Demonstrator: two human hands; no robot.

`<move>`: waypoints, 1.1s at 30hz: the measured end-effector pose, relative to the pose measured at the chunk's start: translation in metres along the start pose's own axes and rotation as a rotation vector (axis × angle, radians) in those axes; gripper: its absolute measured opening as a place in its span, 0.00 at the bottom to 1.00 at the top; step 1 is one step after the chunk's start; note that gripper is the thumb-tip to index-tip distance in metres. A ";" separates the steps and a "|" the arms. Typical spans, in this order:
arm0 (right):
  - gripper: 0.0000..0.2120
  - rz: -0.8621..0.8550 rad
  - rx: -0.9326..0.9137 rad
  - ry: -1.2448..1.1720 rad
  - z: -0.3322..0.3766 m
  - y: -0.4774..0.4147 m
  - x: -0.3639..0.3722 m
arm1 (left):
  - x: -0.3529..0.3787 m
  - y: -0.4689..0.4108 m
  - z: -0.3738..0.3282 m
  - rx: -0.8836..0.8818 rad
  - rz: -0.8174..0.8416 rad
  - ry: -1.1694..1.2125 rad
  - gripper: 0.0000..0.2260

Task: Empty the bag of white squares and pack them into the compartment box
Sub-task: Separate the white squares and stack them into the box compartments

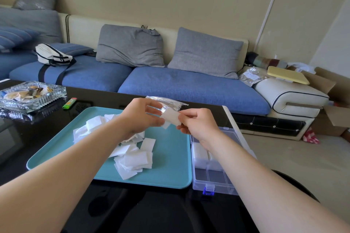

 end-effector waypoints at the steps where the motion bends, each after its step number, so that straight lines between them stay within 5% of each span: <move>1: 0.08 -0.021 -0.014 0.027 0.001 0.000 -0.003 | -0.002 -0.001 0.001 -0.005 -0.016 -0.029 0.19; 7: 0.14 -0.166 -0.081 0.199 0.004 -0.003 -0.024 | -0.016 -0.002 0.011 -0.050 -0.136 -0.180 0.06; 15: 0.13 0.116 -0.199 0.312 0.015 0.004 0.014 | 0.007 0.004 0.003 -0.034 0.025 -0.056 0.01; 23: 0.11 0.007 -0.279 0.335 0.021 0.003 0.006 | 0.033 0.014 0.005 -0.221 0.231 0.227 0.11; 28: 0.06 0.101 -0.327 0.213 0.033 0.011 0.016 | 0.048 0.022 0.009 -0.311 0.421 0.325 0.11; 33: 0.15 0.093 -0.337 0.238 0.037 0.014 0.021 | 0.051 0.019 0.013 -0.358 0.395 0.309 0.10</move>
Point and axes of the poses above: each hand's wrist, its own y-axis away from the middle knuckle, its own x-axis out of the palm, z = x × y, the point moved 9 cm from there along -y, towards the middle knuckle, and after that the axes turned 3 degrees about -x, right-handed, at the moved point
